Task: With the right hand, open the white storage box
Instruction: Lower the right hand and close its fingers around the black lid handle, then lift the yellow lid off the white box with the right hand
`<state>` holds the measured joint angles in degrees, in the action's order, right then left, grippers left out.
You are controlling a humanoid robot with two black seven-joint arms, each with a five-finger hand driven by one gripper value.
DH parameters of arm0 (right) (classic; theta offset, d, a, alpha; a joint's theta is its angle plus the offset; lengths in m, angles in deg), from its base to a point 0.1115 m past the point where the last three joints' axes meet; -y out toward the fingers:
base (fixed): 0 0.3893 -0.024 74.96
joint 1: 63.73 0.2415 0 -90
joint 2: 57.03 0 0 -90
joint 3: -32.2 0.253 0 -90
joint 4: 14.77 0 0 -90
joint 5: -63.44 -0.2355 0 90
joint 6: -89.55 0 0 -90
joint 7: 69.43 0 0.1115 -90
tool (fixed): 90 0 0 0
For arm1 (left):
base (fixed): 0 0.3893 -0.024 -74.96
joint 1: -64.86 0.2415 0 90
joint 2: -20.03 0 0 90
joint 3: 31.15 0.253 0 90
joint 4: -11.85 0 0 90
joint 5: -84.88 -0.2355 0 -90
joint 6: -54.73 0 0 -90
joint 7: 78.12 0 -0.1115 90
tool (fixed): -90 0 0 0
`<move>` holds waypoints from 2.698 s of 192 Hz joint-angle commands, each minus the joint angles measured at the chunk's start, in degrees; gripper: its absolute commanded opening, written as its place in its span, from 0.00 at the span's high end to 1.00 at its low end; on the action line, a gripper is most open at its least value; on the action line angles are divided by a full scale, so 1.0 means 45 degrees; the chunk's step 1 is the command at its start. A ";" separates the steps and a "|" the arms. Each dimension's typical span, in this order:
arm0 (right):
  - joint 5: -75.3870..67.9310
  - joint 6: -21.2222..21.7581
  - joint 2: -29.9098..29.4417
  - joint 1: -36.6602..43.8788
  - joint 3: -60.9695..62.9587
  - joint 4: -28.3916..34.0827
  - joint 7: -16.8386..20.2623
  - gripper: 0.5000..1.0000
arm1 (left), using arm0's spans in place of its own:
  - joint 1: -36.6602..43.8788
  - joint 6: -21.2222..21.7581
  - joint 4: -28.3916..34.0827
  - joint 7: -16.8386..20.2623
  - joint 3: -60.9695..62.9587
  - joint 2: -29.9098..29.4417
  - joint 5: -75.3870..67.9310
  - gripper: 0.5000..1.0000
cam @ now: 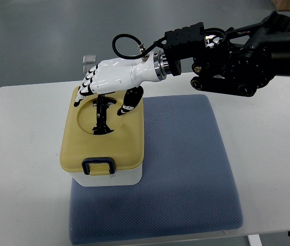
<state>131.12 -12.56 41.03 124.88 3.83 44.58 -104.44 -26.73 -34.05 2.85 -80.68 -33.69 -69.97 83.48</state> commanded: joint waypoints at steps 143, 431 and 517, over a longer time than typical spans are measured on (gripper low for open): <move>0.1211 -0.0862 -0.0092 -0.0292 -0.0005 -0.0004 0.0002 0.77 | -0.0017 0.0003 0.0008 -0.0017 -0.0001 0.0000 0.0000 0.00; 0.2168 -0.1995 -0.0228 -0.1034 0.0835 -0.0063 0.0002 1.00 | 0.0002 0.0003 -0.0011 0.0003 -0.0001 0.0000 0.0000 0.00; 0.1972 -0.1702 0.0885 -0.0917 0.2378 -0.0180 0.0002 1.00 | 0.0002 0.0003 0.0008 0.0003 -0.0001 0.0000 0.0000 0.00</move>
<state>139.81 -21.52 43.20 120.74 11.93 43.75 -104.43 -26.73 -34.02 2.88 -80.68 -33.70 -69.97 83.48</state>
